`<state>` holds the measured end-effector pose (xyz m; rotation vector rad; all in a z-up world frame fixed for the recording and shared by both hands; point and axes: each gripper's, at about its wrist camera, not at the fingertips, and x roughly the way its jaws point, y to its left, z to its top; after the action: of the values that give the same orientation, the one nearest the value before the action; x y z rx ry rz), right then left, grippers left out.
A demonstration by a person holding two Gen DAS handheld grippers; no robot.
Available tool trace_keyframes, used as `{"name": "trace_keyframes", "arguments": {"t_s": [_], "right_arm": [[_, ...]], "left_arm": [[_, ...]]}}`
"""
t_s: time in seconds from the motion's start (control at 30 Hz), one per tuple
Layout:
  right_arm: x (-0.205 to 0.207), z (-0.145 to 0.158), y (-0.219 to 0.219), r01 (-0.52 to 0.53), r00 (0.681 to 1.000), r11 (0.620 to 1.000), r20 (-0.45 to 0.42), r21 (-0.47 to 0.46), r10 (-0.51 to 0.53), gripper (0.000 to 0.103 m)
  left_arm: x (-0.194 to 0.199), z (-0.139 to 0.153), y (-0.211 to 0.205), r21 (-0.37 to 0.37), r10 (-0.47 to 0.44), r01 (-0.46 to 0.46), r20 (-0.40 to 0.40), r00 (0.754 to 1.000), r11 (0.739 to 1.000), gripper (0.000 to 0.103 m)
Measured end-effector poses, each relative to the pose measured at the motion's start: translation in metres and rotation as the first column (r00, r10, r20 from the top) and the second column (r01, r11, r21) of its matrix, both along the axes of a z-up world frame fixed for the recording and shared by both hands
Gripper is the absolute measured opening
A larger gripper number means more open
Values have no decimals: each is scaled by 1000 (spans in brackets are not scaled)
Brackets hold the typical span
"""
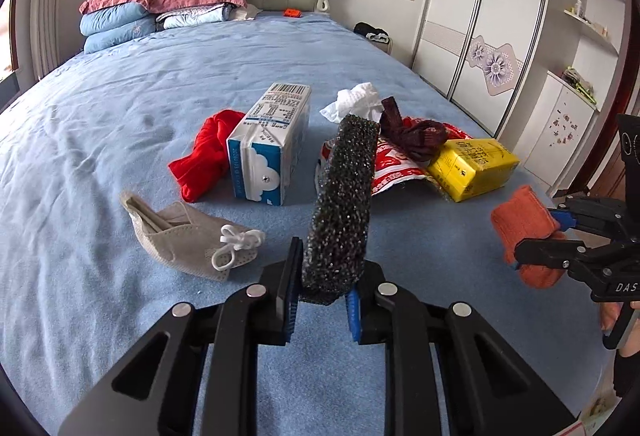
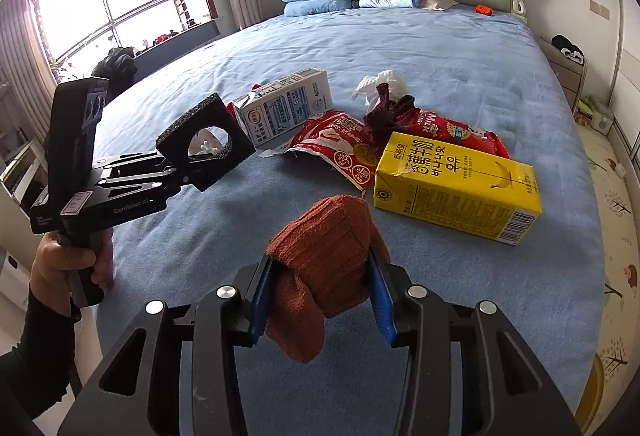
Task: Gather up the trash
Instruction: 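Carry foam square and glove over the yellow bin and open both tools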
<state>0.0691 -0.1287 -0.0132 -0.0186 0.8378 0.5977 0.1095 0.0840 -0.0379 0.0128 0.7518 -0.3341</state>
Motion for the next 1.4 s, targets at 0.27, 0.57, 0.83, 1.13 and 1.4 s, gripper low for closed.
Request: {"name": "trace_keyframes", "arguments": {"t_s": [0.27, 0.57, 0.83, 1.13, 1.4], "right_arm": [[-21, 14, -32, 35, 998, 999, 42, 36, -36, 42], [-56, 22, -87, 93, 992, 995, 85, 41, -97, 42], [-84, 22, -164, 211, 971, 976, 102, 47, -214, 42], [-116, 8, -265, 423, 901, 906, 93, 17, -423, 42], [-141, -25, -338, 565, 825, 824, 47, -53, -563, 42]], "left_arm": [[-34, 32, -31, -50, -54, 58, 77, 996, 997, 20], [-46, 33, -103, -29, -190, 191, 47, 981, 981, 20], [-43, 15, -203, -16, -369, 369, -19, 929, 929, 20], [-43, -1, -329, -26, -545, 545, -94, 833, 838, 20], [-39, -31, -426, -59, -623, 627, -220, 751, 777, 20]]}}
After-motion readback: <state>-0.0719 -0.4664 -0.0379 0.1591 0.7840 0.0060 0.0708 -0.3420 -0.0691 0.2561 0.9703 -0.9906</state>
